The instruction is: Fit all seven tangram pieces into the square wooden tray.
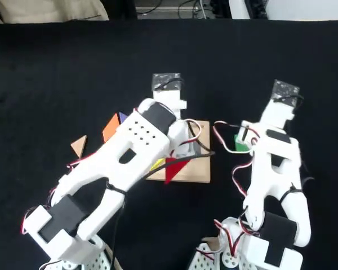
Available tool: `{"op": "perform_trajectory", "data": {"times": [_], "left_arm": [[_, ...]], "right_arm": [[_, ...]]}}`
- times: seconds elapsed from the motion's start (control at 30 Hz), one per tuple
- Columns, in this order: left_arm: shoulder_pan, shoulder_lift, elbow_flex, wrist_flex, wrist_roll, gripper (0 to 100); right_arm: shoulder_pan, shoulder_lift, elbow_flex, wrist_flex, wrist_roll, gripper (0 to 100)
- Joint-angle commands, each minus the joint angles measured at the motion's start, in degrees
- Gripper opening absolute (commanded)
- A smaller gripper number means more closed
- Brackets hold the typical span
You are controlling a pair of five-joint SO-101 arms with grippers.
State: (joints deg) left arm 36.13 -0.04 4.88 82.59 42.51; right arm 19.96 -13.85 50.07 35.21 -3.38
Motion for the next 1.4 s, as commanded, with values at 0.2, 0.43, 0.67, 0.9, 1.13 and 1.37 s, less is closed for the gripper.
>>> {"op": "perform_trajectory", "data": {"times": [0.2,0.43,0.67,0.9,1.13,1.37], "left_arm": [[-0.7,-2.5,13.4,-22.4,28.3,29],[1.6,-2.5,20.3,-31.6,33.1,29],[1.7,-2.5,21.9,-32.5,33.1,29],[2.2,-2.7,21.8,-32.4,29.0,29],[4.7,-2.6,21.9,-32.3,28.8,44],[4.4,-3.2,21.4,-30.2,29.2,65]], "right_arm": [[2.5,-2.4,-4.6,-1.1,-0.4,1.1],[2.5,-2.3,-4.6,-1.1,-0.4,1.1],[2.0,-2.3,-4.6,-1.1,-0.4,1.1],[1.9,-2.3,-4.6,-1.1,-0.4,1.1],[1.9,-2.3,-4.6,-1.1,-0.4,1.1],[1.9,-2.3,-4.5,-1.1,-0.4,1.1]]}}
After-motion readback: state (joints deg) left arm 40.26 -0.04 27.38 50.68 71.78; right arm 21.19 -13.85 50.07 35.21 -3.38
